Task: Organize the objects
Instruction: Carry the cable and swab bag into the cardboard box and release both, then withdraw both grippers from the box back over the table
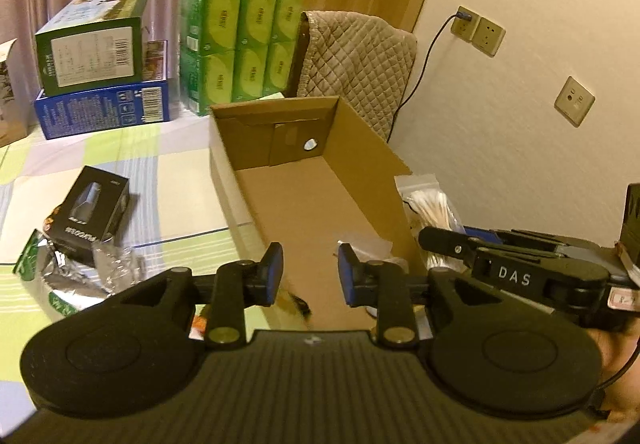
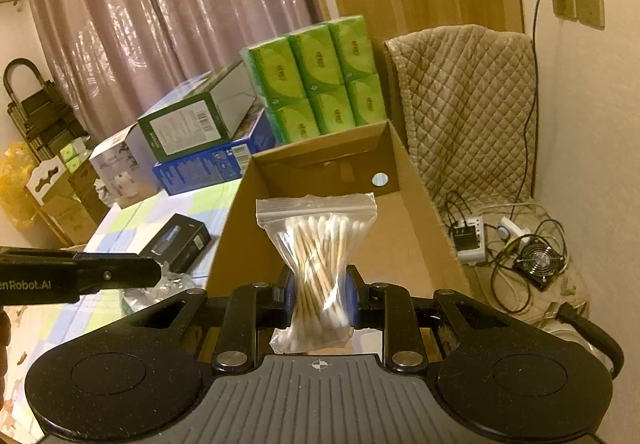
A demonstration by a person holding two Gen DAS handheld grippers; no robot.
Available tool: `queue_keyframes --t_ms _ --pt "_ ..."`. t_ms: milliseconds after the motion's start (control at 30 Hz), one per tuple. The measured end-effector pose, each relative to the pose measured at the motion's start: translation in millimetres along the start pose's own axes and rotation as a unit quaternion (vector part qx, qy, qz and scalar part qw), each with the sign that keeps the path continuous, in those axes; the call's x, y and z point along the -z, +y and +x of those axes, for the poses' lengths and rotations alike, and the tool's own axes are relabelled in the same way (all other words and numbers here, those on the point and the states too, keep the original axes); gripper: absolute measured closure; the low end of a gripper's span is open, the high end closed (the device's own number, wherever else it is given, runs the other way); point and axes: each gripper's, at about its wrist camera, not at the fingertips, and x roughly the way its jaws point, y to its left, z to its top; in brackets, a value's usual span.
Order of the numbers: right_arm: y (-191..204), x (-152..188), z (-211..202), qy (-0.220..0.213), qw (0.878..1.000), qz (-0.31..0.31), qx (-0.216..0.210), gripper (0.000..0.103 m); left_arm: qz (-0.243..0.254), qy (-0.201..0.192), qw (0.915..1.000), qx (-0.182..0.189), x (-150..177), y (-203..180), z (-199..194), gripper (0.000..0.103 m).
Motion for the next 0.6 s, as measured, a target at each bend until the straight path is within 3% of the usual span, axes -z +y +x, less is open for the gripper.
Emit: queue_keyframes --t_ms 67,133,200,600 --pt "2 0 1 -0.003 1.0 0.008 -0.013 0.081 -0.002 -0.002 1.0 -0.003 3 3 -5 0.078" --pt "1 -1 1 -0.014 0.998 0.028 -0.05 0.071 -0.005 -0.006 0.9999 -0.008 6 8 -11 0.075" --pt "0 -2 -2 -0.026 0.997 0.046 -0.055 0.034 -0.005 -0.009 0.9999 -0.012 9 13 -17 0.073" --pt "20 -7 -30 -0.033 0.998 0.027 -0.035 0.033 -0.028 -0.014 0.9987 -0.04 31 42 -51 0.065"
